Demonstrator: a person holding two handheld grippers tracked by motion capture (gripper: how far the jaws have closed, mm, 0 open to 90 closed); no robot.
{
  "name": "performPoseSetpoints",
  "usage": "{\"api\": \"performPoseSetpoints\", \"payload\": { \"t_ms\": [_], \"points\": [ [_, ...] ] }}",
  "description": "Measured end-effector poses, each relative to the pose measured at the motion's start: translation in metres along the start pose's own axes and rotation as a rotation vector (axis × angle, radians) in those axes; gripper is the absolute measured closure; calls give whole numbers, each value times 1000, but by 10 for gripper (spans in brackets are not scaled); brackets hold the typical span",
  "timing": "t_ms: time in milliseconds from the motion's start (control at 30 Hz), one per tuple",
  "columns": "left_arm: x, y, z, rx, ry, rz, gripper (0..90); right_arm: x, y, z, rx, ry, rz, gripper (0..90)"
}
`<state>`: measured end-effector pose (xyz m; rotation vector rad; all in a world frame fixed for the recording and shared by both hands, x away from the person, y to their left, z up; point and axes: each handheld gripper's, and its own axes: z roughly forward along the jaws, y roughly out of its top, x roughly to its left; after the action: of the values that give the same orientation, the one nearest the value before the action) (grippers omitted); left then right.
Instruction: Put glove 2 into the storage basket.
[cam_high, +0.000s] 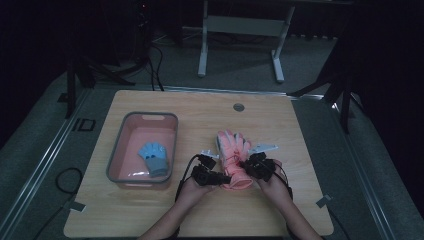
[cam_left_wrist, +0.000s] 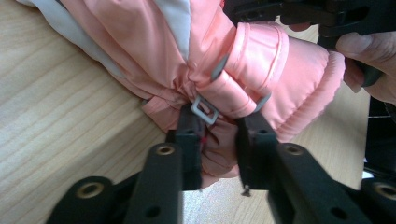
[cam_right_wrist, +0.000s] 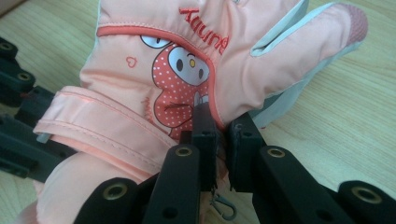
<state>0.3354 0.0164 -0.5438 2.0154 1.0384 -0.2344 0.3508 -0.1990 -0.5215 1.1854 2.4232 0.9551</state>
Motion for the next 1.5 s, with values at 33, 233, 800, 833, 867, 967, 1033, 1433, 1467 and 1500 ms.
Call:
{"api": "performPoseSetpoints", "payload": {
  "t_ms": [33,233,800,833,867,967,1033,1433,1467,1500],
  "points": [
    [0,1,-1,1,-1,-1,770,-1,-1,0,-5,3,10,832],
    [-8,8,-6,0,39,57,829,-2,-1,-5,-36,5,25,840],
    [-1,7,-20,-3,43,43,852,-7,14,-9,-43,71,73,815],
    [3,5,-20,-6,29,27,851,-9,14,-6,-32,93,93,773],
    [6,3,-21,-10,20,17,851,-11,15,-4,-22,109,119,704],
    [9,1,-26,-2,39,39,851,-16,16,-5,-57,125,169,521],
    [9,1,-27,7,53,55,850,-18,15,-2,-42,154,198,462],
    [17,-1,-26,22,40,59,852,-45,-6,32,4,492,461,626],
    [17,-1,-26,23,41,60,852,-43,-5,31,0,489,443,700],
    [17,0,-26,24,42,60,853,-40,-3,30,2,464,411,744]
  ]
}}
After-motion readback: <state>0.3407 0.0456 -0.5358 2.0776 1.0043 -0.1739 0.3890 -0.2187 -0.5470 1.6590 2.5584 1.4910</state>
